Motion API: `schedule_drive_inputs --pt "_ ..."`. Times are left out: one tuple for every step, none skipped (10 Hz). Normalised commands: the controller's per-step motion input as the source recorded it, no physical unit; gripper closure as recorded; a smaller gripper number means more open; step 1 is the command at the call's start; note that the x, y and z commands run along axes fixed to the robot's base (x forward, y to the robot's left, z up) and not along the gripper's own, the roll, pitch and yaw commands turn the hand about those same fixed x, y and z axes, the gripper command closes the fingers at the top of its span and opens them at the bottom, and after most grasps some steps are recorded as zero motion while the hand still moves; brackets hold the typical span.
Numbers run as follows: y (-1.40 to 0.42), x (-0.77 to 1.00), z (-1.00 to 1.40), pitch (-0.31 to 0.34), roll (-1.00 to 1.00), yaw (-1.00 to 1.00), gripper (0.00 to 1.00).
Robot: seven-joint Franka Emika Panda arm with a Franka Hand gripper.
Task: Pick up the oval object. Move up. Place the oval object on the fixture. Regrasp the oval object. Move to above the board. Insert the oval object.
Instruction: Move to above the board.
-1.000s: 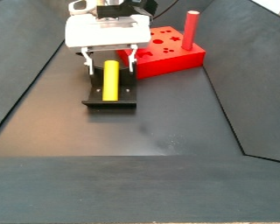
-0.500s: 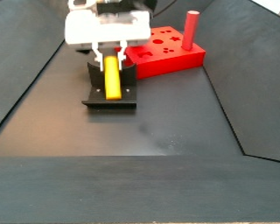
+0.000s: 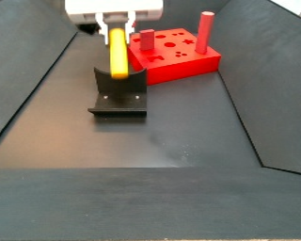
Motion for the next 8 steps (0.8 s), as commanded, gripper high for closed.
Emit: schedule_drive_inputs --pt "-0.2 -0.01 1.0 0.082 -0.01 0.01 1.0" --pt "-0.18 -0.01 1.0 0.092 -0.02 0.03 1.0" --pt "-0.18 -0.01 1.0 0.098 -0.03 0.04 1.0" --pt "-0.16 -0.01 1.0 0.107 -0.04 0.05 1.0" --pt "-0.16 0.0 1.0 0.112 -0.04 0.06 1.0" --pt "-0.14 0.0 1.0 0.12 -0.04 0.07 1.0" --pt "-0.13 0.01 1.0 0.125 -0.04 0.08 1.0" --pt "-0.12 0.03 1.0 0.129 -0.03 0.09 1.0"
